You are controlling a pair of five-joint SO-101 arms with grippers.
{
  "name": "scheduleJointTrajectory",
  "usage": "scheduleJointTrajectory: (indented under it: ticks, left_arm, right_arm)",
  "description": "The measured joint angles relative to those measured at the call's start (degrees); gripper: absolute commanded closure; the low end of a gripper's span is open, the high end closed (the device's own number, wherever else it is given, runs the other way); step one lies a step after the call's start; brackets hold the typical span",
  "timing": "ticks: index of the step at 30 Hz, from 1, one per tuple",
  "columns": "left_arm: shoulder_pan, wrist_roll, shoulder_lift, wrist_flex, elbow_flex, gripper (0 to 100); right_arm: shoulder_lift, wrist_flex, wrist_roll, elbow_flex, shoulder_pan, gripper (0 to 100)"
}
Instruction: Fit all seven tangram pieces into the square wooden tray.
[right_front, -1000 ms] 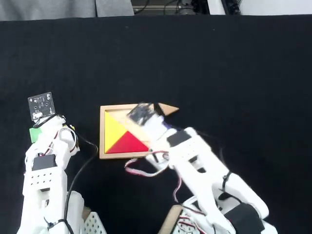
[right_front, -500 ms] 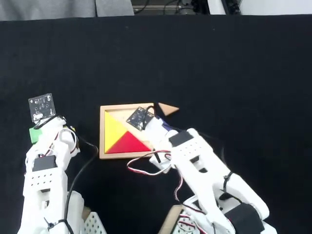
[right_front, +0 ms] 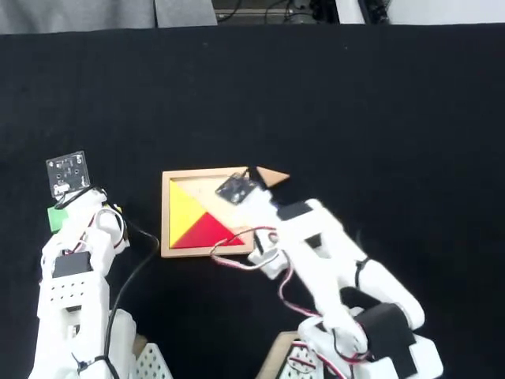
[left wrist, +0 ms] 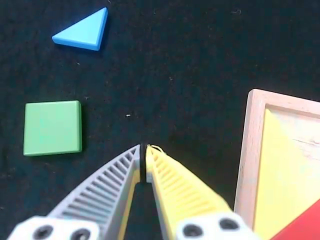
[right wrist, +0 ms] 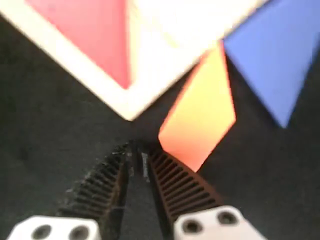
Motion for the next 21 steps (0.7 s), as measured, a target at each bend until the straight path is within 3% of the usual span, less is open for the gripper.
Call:
scheduleJointTrajectory:
  ticks: [5,16,21]
  left_arm:
    - [0.0,0.0,0.0,0.0,0.0,97]
    - [0.0,0.0,0.0,0.0,0.0,97]
    - [0.0,0.0,0.0,0.0,0.0,97]
  right_arm:
    - [-1.0,0.0,-0.1,0.0,6.1,98.8]
    - [-12.4,1.8,0.0,0.2,6.9,98.1]
    - [-16.5,1.8,-1.8,0.2,6.9,82.9]
